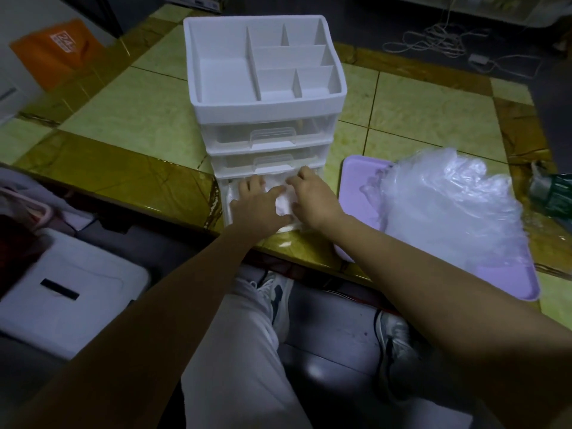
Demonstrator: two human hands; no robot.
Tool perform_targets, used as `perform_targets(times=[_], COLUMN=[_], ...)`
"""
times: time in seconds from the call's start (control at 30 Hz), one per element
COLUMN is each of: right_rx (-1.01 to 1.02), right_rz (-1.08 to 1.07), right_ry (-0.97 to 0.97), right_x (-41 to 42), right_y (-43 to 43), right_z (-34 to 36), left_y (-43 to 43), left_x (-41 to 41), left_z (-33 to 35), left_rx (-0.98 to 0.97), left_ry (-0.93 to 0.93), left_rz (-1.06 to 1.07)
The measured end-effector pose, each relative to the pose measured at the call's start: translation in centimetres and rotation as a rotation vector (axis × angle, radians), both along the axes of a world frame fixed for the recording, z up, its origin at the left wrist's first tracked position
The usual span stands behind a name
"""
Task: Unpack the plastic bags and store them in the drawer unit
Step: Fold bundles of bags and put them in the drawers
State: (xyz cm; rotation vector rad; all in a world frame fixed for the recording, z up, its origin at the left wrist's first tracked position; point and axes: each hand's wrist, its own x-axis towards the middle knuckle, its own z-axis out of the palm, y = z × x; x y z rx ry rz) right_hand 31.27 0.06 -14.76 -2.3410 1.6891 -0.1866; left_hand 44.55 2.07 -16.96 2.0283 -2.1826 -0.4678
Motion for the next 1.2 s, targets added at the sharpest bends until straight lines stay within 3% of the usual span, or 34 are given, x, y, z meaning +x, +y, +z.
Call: perform_targets(times=[0.17, 0.3, 0.4, 0.47, 0.67, 0.83, 1.0, 1.2], right_rx=[0.185, 0.207, 0.179, 0.152, 0.051, -0.042, -0.084, 0.009], right_rz=[-0.040, -0.081, -0.090, -0.076, -0.026, -0.054, -0.133, -0.364], right_ry=[0.112, 0.158, 0.066, -0.005, -0.105, -0.327, -0.310, -0.180], right_x=[0.4, 1.0, 0.5, -0.3, -1.8, -3.5, -10.4, -21.5], right_y=[-0.7, -0.7, -0.1, 0.5, 1.8, 3.7, 6.5, 10.4], right_z=[-0.9, -0.8, -0.7, -0.4, 0.3, 1.9, 3.0, 1.8], left_y=[1.3, 1.2, 0.3, 0.0, 2.1, 3.4, 4.2, 5.1], left_x=[1.2, 1.0, 0.5, 0.1, -0.2, -1.3, -6.6, -15.0], left_z=[0.0, -0.2, 0.3, 0.6, 1.8, 3.5, 4.4, 3.3], left_rx=[-0.263, -0.124, 0.041, 0.044, -0.233, -0.379, -0.397, -0.268], left_ry=[0.130, -0.089, -0.095, -0.034, 0.042, 0.086, 0.272, 0.321], left_rz=[-0.002, -0.033, 0.015, 0.052, 0.094, 0.063, -0.140, -0.490])
